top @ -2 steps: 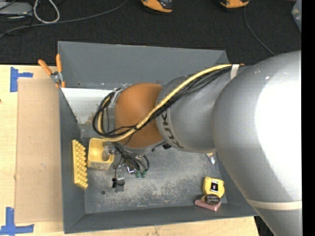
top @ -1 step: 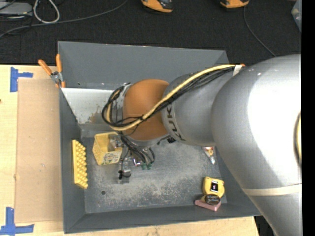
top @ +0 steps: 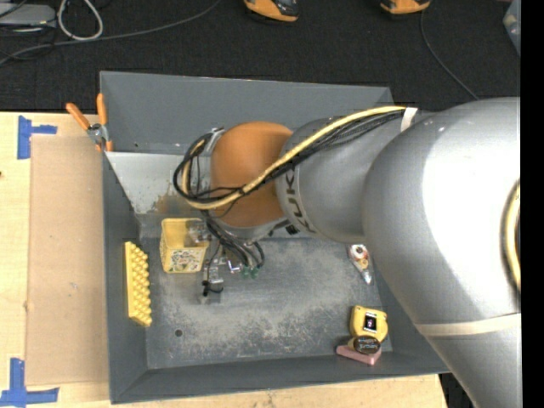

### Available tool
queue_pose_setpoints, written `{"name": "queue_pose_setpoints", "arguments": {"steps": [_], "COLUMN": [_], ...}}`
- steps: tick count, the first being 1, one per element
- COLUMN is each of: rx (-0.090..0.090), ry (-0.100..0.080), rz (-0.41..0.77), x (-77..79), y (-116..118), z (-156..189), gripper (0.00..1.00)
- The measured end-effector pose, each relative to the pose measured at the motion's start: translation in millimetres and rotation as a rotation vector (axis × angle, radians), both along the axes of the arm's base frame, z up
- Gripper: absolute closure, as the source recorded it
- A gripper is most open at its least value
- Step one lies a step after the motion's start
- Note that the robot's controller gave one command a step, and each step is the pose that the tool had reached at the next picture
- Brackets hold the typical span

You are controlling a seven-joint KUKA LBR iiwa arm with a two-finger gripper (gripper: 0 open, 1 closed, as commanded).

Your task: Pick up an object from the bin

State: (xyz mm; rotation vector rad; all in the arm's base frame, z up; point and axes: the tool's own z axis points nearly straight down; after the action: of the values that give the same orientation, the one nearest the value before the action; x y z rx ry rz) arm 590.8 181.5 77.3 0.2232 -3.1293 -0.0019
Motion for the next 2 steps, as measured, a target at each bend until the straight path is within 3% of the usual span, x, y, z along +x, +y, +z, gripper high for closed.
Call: {"name": "queue_pose_setpoints", "arguments": {"steps": [1,2], "rx": [0.002,0.005], "ry": [-0.005,-0.003], "rz": [0.210,0.372], "x": [-10.3,-9.5], "y": [22.7,14.5], "z": [-1.0,7.4], "gripper": [0.00,0.00]}}
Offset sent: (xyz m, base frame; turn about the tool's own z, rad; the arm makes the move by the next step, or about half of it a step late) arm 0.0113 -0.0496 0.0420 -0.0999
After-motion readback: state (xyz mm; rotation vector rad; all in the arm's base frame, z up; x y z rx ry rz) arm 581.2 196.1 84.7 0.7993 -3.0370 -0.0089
